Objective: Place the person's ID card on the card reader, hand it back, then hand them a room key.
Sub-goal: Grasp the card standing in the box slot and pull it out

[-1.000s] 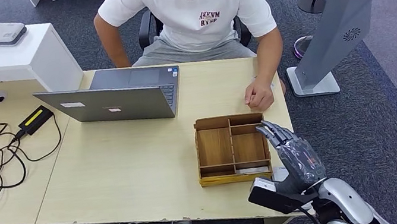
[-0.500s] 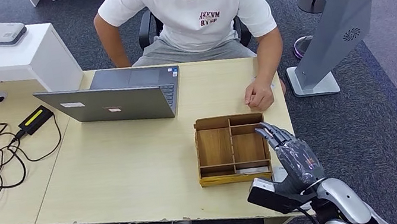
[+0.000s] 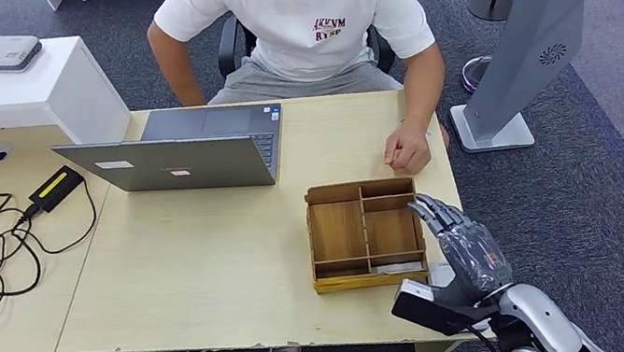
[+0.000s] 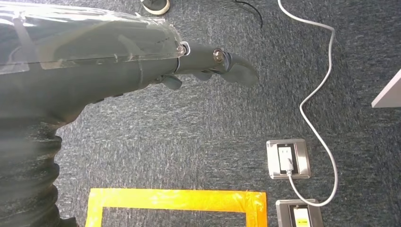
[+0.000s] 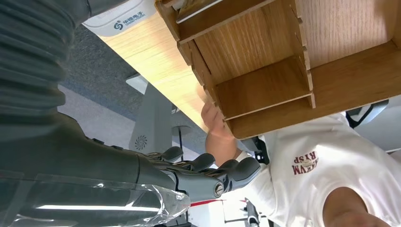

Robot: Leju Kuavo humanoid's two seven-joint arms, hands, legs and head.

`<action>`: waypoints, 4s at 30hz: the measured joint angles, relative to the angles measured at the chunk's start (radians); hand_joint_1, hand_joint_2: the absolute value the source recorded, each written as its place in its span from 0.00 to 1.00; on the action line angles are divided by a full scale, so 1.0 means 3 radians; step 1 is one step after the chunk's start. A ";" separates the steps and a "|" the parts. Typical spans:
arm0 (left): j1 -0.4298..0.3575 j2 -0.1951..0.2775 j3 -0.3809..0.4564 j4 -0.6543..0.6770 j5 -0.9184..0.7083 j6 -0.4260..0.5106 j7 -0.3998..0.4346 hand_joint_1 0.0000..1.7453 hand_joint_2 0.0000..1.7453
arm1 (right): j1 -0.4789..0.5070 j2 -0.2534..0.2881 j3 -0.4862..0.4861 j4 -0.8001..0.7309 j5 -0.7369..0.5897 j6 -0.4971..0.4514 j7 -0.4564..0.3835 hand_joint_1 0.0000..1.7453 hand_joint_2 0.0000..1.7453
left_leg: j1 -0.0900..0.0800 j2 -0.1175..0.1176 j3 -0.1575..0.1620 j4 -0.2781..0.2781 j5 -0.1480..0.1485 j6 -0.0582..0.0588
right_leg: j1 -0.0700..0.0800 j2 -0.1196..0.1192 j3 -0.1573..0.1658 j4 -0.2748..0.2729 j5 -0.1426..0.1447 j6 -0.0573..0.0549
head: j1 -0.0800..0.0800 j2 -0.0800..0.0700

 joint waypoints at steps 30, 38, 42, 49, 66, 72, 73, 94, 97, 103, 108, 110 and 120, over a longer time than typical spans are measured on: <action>0.0000 -0.0004 -0.0158 -0.0036 0.0002 0.0020 -0.0060 0.00 1.00 | 0.0020 0.0067 0.0023 0.0266 -0.0178 -0.0064 -0.0092 0.00 1.00 | 0.0000 0.0000 -0.0001 0.0000 0.0000 0.0000 | 0.0000 0.0000 0.0000 0.0000 0.0000 0.0000 | 0.0000 0.0000; 0.0000 -0.0004 -0.0190 -0.0047 0.0027 0.0029 -0.0070 0.00 1.00 | -0.0017 0.0135 0.0024 0.0309 -0.0232 -0.0066 -0.0159 0.00 1.00 | 0.0000 0.0000 -0.0001 0.0000 0.0000 0.0000 | 0.0000 0.0000 0.0000 0.0000 0.0000 0.0000 | 0.0000 0.0000; 0.0000 -0.0004 -0.0193 -0.0048 0.0038 0.0029 -0.0070 0.00 1.00 | -0.0031 0.0159 0.0024 0.0333 -0.0263 -0.0065 -0.0189 0.00 1.00 | 0.0000 0.0000 -0.0001 0.0000 0.0000 0.0000 | 0.0000 0.0000 0.0000 0.0000 0.0000 0.0000 | 0.0000 0.0000; 0.0000 -0.0004 -0.0216 -0.0054 0.0070 0.0030 -0.0072 0.00 1.00 | -0.0058 0.0201 0.0029 0.0376 -0.0301 -0.0043 -0.0255 0.00 1.00 | 0.0000 0.0000 -0.0001 0.0000 0.0000 0.0000 | 0.0000 0.0000 0.0000 0.0000 0.0000 0.0000 | 0.0000 0.0000; 0.0001 -0.0004 -0.0242 -0.0083 0.0198 0.0053 -0.0082 0.00 1.00 | -0.0100 0.0227 0.0102 0.0398 -0.0370 0.0229 -0.0305 0.00 1.00 | 0.0000 0.0000 -0.0001 0.0000 0.0000 0.0000 | 0.0000 0.0000 0.0000 0.0000 0.0000 0.0000 | 0.0000 0.0000; 0.0001 -0.0004 -0.0266 -0.0104 0.0218 0.0082 -0.0081 0.00 1.00 | -0.0107 0.0227 0.0133 0.0398 -0.0376 0.0273 -0.0305 0.22 1.00 | 0.0000 0.0000 0.0000 0.0000 0.0000 0.0000 | 0.0000 0.0000 0.0000 0.0001 0.0000 0.0000 | 0.0000 0.0000; 0.0001 -0.0004 -0.0271 -0.0107 0.0224 0.0085 -0.0081 0.00 1.00 | -0.0108 0.0227 0.0138 0.0398 -0.0379 0.0283 -0.0305 0.46 1.00 | 0.0000 0.0000 0.0000 0.0000 0.0000 0.0000 | 0.0000 0.0000 0.0000 0.0001 0.0000 0.0000 | 0.0000 0.0000; 0.0004 -0.0002 -0.0350 -0.0172 0.0262 0.0102 -0.0070 0.00 1.00 | -0.0135 0.0224 0.0154 0.0393 -0.0468 0.0420 -0.0239 1.00 1.00 | 0.0000 0.0000 0.0000 0.0000 0.0000 0.0000 | 0.0000 0.0000 0.0000 0.0001 0.0000 0.0000 | 0.0000 0.0000; 0.0005 -0.0001 -0.0362 -0.0189 0.0264 0.0119 -0.0070 0.00 1.00 | -0.0135 0.0222 0.0154 0.0392 -0.0491 0.0432 -0.0229 1.00 1.00 | 0.0000 0.0000 0.0000 0.0000 0.0000 0.0000 | 0.0000 0.0000 0.0000 0.0001 0.0000 0.0000 | 0.0000 0.0000; 0.0008 -0.0001 -0.0381 -0.0217 0.0267 0.0134 -0.0069 0.00 1.00 | -0.0135 0.0221 0.0154 0.0392 -0.0518 0.0436 -0.0220 1.00 1.00 | 0.0000 0.0000 0.0000 0.0000 0.0000 0.0000 | 0.0000 0.0000 0.0000 0.0000 0.0000 0.0000 | 0.0000 0.0000; 0.0011 -0.0002 -0.0402 -0.0243 0.0276 0.0149 -0.0069 0.00 1.00 | -0.0135 0.0221 0.0154 0.0392 -0.0546 0.0424 -0.0224 1.00 1.00 | 0.0000 0.0000 0.0000 0.0000 0.0000 0.0000 | 0.0000 0.0000 0.0000 0.0001 0.0000 0.0000 | 0.0000 0.0000; 0.0015 -0.0003 -0.0409 -0.0255 0.0291 0.0158 -0.0069 0.00 1.00 | -0.0135 0.0221 0.0154 0.0392 -0.0568 0.0401 -0.0234 1.00 1.00 | 0.0000 0.0000 0.0000 0.0000 0.0000 0.0000 | 0.0000 0.0000 0.0000 0.0001 0.0000 0.0000 | 0.0000 0.0000; 0.0026 -0.0009 -0.0461 -0.0283 0.0425 0.0223 -0.0130 0.00 1.00 | -0.0271 0.0216 0.0006 0.0268 -0.0579 0.0221 -0.0253 1.00 1.00 | 0.0000 0.0001 0.0001 0.0000 0.0001 0.0000 | 0.0000 0.0001 0.0000 0.0001 0.0001 0.0000 | 0.0000 0.0000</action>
